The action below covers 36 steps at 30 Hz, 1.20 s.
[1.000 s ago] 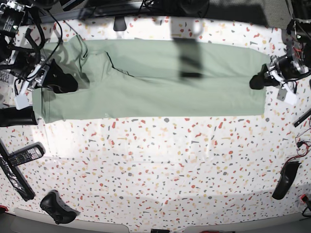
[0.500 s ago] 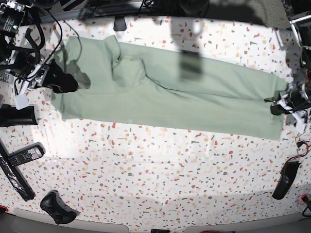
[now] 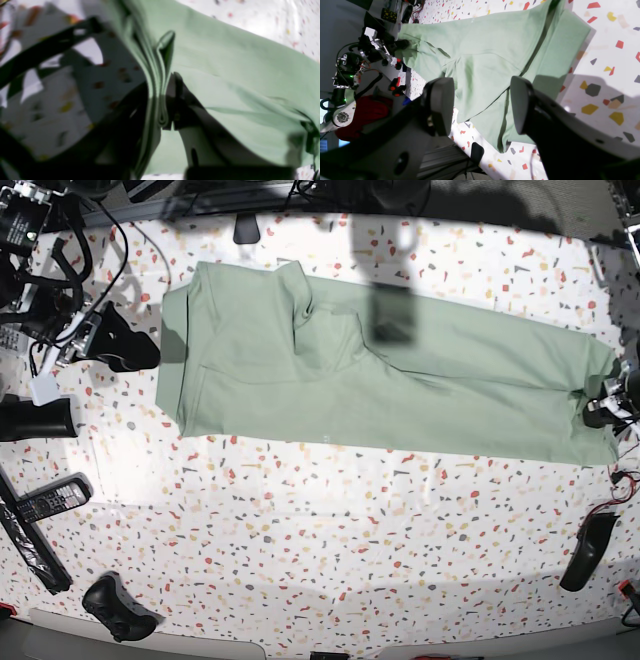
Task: Fold the T-shirt properly
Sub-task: 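Fold the strip's end with the left gripper toward the shirt's middle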
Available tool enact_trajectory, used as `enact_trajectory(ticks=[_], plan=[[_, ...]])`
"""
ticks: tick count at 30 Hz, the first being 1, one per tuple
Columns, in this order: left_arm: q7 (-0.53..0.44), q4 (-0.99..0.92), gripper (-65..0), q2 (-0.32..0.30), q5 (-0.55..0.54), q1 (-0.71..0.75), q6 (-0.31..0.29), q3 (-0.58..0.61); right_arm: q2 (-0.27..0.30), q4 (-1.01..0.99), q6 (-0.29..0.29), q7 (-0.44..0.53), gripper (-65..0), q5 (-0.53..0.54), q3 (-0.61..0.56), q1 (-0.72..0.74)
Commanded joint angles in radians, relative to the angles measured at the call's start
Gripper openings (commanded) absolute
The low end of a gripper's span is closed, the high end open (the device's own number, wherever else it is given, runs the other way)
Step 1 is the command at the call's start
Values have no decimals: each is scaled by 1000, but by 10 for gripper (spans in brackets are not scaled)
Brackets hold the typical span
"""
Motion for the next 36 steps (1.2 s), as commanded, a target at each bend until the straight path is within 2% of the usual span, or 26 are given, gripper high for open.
enact_trajectory(ticks=[1, 7, 11, 17, 23, 26, 31, 34, 36], plan=[[1, 35, -650, -13, -23, -21, -8, -6, 15, 16, 6, 12, -305, 35, 6, 8], [122, 178, -650, 56, -24, -1, -7, -6, 14, 16, 6, 12, -305, 35, 6, 8], [190, 327, -650, 103, -67, 46, -7, -5, 13, 16, 6, 12, -305, 35, 6, 8], [193, 541, -650, 214, -96, 156, -7, -5, 14, 16, 6, 12, -305, 35, 6, 8], [188, 582, -650, 310, -101, 184, -22, -4, 13, 16, 6, 12, -305, 35, 6, 8], [169, 582, -650, 343, -77, 184, -62, -4, 14, 16, 6, 12, -305, 35, 6, 8], [171, 582, -650, 386, -71, 190, -71, -4, 14, 16, 6, 12, -305, 35, 6, 8], [170, 582, -650, 387, -57, 201, -112, -4, 14, 16, 6, 12, -305, 35, 6, 8], [170, 582, -650, 387, -53, 208, -114, -4, 14, 16, 6, 12, -305, 35, 6, 8]])
